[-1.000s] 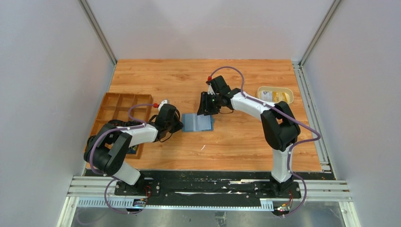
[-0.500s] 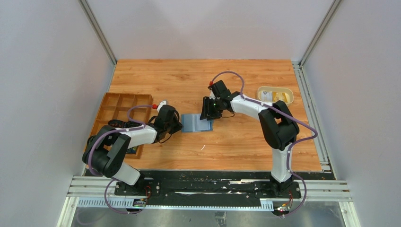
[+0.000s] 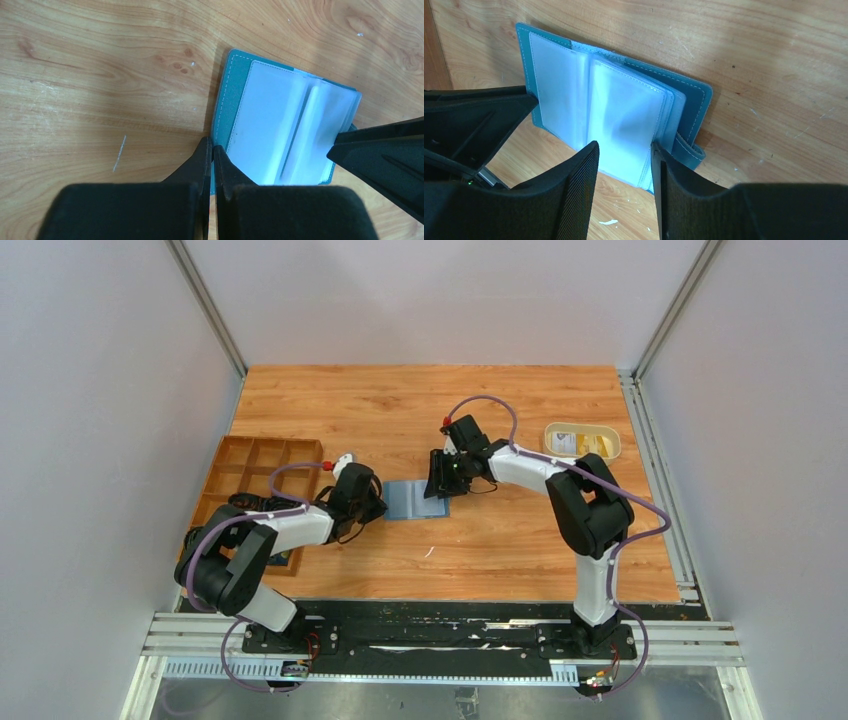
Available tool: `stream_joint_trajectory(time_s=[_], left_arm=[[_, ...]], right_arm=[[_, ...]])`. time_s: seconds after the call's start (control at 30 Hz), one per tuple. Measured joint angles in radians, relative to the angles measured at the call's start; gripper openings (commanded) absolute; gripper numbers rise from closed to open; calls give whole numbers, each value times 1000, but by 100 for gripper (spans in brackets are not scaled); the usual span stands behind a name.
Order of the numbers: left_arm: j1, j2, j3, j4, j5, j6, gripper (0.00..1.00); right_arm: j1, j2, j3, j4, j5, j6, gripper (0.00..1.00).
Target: Take the credit cards out of the card holder
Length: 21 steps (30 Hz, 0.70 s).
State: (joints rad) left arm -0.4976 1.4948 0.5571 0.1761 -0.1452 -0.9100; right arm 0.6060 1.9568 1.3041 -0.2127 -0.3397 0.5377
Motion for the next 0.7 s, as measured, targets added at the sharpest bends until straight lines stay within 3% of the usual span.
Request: stream_joint_trajectory(time_s=[0.7], left_arm=[[-105,106,153,-113,-135,-28,0]], right_arm=[[-20,-31,-50,36,-53,-32,47]])
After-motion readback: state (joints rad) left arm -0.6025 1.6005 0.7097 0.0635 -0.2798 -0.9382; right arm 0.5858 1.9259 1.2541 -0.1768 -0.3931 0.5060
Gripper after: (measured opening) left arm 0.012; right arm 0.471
